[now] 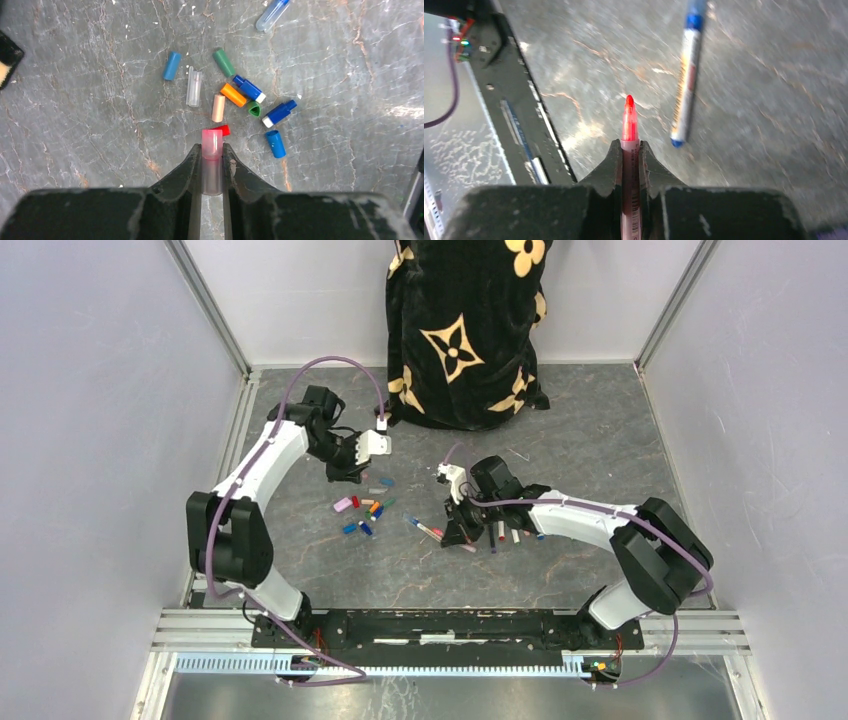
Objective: Open the pen caps
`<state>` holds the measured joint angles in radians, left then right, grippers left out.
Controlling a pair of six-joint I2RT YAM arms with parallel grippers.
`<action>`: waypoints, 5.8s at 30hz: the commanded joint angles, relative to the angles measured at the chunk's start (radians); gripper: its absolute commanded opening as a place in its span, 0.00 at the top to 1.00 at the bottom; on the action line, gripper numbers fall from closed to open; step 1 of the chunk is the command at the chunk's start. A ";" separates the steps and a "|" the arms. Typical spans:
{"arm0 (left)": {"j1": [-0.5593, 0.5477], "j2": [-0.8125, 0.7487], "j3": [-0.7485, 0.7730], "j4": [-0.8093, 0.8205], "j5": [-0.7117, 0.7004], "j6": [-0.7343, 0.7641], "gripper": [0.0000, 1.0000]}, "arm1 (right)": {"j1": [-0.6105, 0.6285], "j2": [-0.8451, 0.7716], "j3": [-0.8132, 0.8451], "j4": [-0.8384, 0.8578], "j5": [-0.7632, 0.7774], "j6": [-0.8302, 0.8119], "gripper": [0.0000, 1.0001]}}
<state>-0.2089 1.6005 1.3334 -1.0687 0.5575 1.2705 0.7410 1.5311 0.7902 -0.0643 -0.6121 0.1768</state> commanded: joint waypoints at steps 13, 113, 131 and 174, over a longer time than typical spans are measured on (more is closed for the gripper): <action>0.003 0.266 -0.036 0.546 -0.223 -0.568 0.90 | -0.034 -0.012 -0.006 -0.065 0.556 0.137 0.99; -0.209 -0.657 -0.437 0.196 0.067 0.856 0.36 | 0.009 0.184 0.118 0.803 -0.434 0.908 1.00; -0.234 -0.594 -0.351 0.161 0.058 0.822 0.98 | 0.025 0.202 0.306 0.299 -0.359 0.548 0.50; 0.246 -0.347 -0.193 0.007 -0.166 0.811 0.98 | 0.019 -0.133 -0.309 0.326 -0.171 0.479 1.00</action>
<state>-0.3725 1.2476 1.0538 -0.9878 0.5247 1.8297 0.7853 1.7733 1.1343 0.1646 -0.8398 0.4973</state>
